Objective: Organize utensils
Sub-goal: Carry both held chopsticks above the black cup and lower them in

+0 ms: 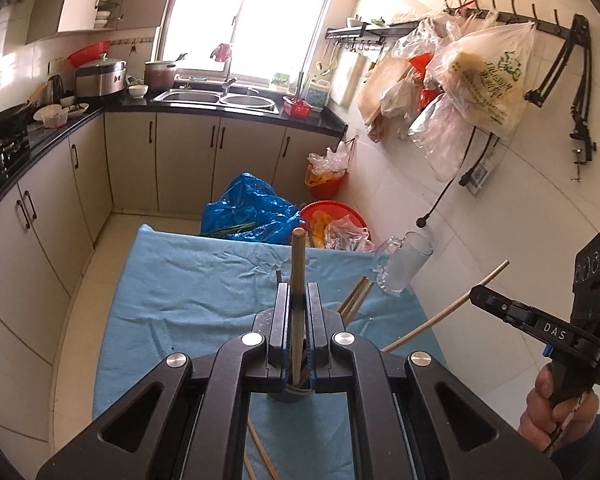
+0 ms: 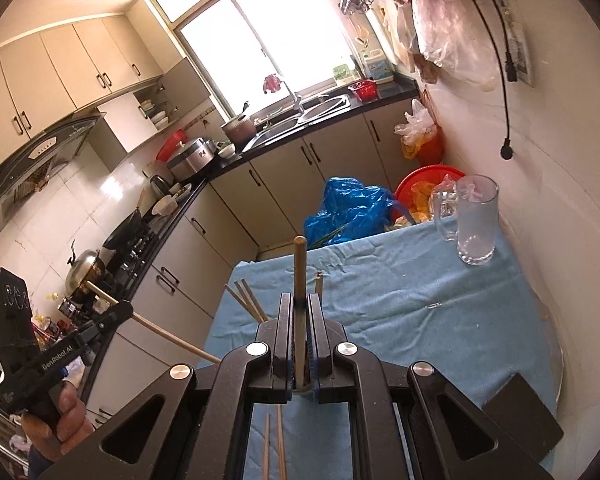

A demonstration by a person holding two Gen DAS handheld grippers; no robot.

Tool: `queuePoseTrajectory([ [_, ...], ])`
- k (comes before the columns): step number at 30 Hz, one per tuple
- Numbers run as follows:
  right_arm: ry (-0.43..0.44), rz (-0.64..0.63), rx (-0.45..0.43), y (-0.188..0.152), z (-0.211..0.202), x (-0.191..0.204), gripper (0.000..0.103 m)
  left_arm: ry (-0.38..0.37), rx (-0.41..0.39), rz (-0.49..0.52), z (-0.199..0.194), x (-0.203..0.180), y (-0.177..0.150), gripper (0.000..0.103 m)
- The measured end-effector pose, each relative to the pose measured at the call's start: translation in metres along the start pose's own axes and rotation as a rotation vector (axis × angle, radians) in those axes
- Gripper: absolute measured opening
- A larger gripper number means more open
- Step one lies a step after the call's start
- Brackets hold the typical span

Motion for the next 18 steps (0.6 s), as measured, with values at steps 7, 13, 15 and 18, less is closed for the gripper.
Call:
queuePoseTrajectory([
  [7,-0.025,-0.029,0.047,-0.001,0.038,-0.001,0.006,-0.01,0.051,-0.027,0.034,0.001,-0.011,0.006],
  [13,-0.042,-0.053,0.12,-0.014,0.067,-0.007,0.006,-0.007,0.1,-0.039,0.056,0.004,-0.029,0.006],
  [15,-0.05,-0.056,0.142,-0.02,0.077,-0.009,0.006,-0.003,0.115,-0.047,0.063,0.008,-0.034,0.006],
  [18,-0.065,-0.052,0.178,-0.03,0.094,-0.014,0.006,0.01,0.134,-0.049,0.071,0.012,-0.041,0.006],
])
Point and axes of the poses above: each gripper's, at about its wrist camera, not at the fingertips, and z roughly the way its jaws point, x to its left, y to its top, the point moved 5 cm from there along z, roughly the way its jaws point, and after that the axes turned 4 degrees about z, right-handed, at the moved point
